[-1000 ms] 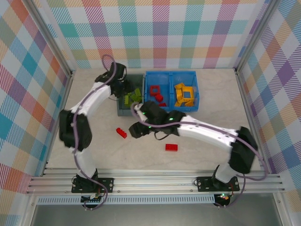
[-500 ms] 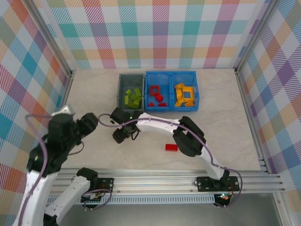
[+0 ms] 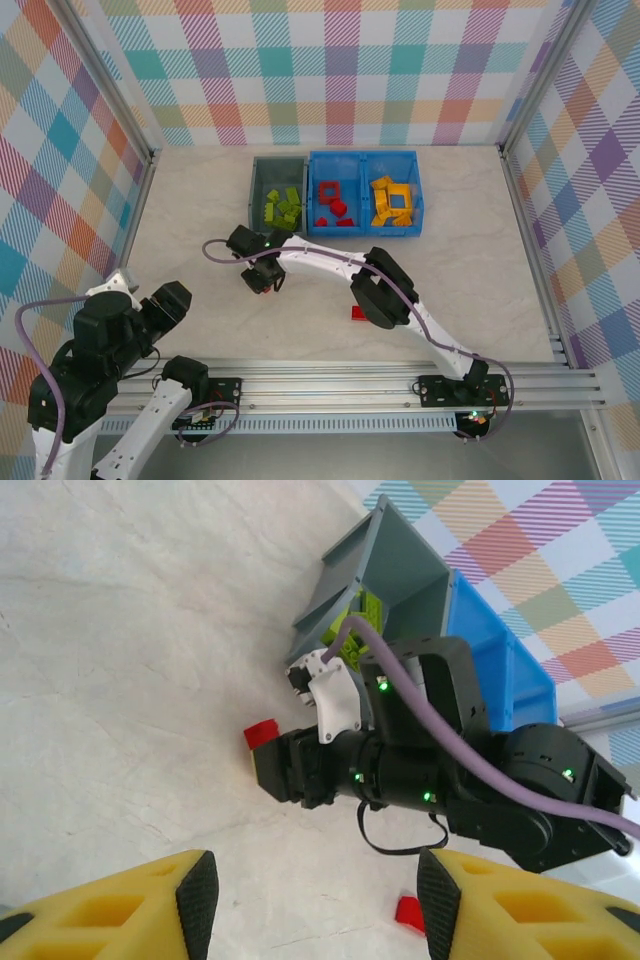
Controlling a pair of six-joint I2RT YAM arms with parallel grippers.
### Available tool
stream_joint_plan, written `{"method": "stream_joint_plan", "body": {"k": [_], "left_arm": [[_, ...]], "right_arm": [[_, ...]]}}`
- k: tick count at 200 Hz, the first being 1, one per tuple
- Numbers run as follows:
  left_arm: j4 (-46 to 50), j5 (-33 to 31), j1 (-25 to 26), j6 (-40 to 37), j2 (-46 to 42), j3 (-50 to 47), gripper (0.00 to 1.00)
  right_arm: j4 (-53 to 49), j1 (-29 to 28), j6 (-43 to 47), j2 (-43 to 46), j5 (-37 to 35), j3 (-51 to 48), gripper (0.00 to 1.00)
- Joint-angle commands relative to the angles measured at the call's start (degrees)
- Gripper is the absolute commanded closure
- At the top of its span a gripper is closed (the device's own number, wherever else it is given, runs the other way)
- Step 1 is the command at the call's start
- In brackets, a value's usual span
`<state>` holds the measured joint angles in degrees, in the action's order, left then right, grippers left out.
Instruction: Sort the legos into containers by color
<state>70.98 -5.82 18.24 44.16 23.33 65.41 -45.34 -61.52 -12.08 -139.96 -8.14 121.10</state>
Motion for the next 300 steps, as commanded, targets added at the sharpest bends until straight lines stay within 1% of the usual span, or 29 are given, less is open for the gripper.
{"method": "stream_joint_plan", "body": {"k": [1, 15, 37, 62, 74, 86, 96, 102, 117, 129, 138, 150, 173, 204, 218, 227, 236, 251, 262, 273, 300], "left_arm": [[-0.3, 2.4, 0.2, 0.3, 0.4, 0.3, 0.44], [-2.5, 5.6, 0.2, -0.2, 2.1, 0.0, 0.44], [-8.5, 14.0, 0.2, -0.8, 6.5, -0.6, 0.44], [-17.4, 22.4, 0.3, 0.2, 12.2, -2.1, 0.45], [-21.9, 23.3, 1.1, 1.1, 14.8, -2.8, 0.45], [-26.3, 22.0, 3.6, 1.5, 17.5, -3.4, 0.45], [-29.2, 19.8, 6.7, 1.5, 20.6, -3.2, 0.45], [-30.8, 18.0, 9.5, 1.1, 22.7, -2.7, 0.45], [-32.9, 10.7, 17.4, -1.0, 28.4, -0.3, 0.45], [-34.7, 5.9, 22.5, -2.7, 32.9, 1.7, 0.45], [-36.9, 3.5, 25.2, -3.5, 35.9, 2.5, 0.45], [-40.6, 1.4, 27.3, -4.3, 38.9, 2.5, 0.46], [-46.3, 0.1, 28.4, -5.4, 43.3, 2.0, 0.46], [-48.4, -0.3, 29.4, -5.9, 46.8, 2.7, 0.46], [-48.7, -0.4, 29.7, -5.9, 47.0, 2.5, 0.46], [-48.7, -0.3, 29.7, -5.9, 47.0, 2.2, 0.46], [-48.7, -0.4, 29.9, -6.0, 46.7, 1.9, 0.46], [-48.5, -0.4, 29.8, -6.1, 46.3, 1.3, 0.46], [-48.2, -0.2, 29.9, -6.2, 46.1, 0.8, 0.46], [-48.1, -0.2, 29.9, -6.0, 46.0, 0.1, 0.46], [-48.3, -0.3, 30.1, -5.5, 44.8, -1.8, 0.46]], "right_arm": [[0.2, 0.1, -0.7, 3.9, -0.7, -1.6, 0.73], [2.2, 0.0, -1.5, 9.6, -1.1, -6.2, 0.74], [4.2, 0.5, -2.9, 21.1, -4.9, -14.6, 0.74], [2.3, 4.7, -6.3, 31.1, -8.8, -22.0, 0.74], [1.3, 7.7, -7.6, 33.7, -10.0, -24.6, 0.74], [0.3, 11.2, -8.9, 34.4, -11.3, -25.7, 0.74], [-0.4, 14.2, -9.9, 33.6, -12.0, -25.3, 0.73], [-0.8, 15.8, -10.3, 32.5, -12.6, -24.4, 0.73], [-2.9, 18.9, -11.1, 28.3, -14.4, -19.8, 0.73], [-4.5, 20.7, -11.5, 24.2, -15.7, -15.0, 0.73], [-5.9, 21.7, -11.7, 20.6, -16.8, -11.0, 0.73], [-8.4, 22.5, -11.9, 15.9, -19.0, -4.6, 0.73], [-13.1, 23.8, -12.2, 6.7, -23.2, 7.8, 0.74], [-21.0, 25.9, -13.6, -5.6, -26.8, 25.4, 0.74], [-21.6, 26.7, -13.0, -9.0, -26.6, 29.5, 0.73], [-21.0, 27.0, -12.1, -10.3, -26.1, 30.6, 0.71], [-20.3, 27.2, -11.6, -10.8, -25.9, 30.9, 0.66], [-19.2, 27.1, -10.5, -10.4, -25.1, 30.9, 0.53], [-18.6, 26.9, -9.8, -9.2, -24.2, 30.8, 0.46], [-18.1, 26.3, -9.3, -7.3, -23.4, 30.7, 0.44], [-16.6, 24.0, -8.1, -1.4, -23.1, 29.8, 0.42]]}}
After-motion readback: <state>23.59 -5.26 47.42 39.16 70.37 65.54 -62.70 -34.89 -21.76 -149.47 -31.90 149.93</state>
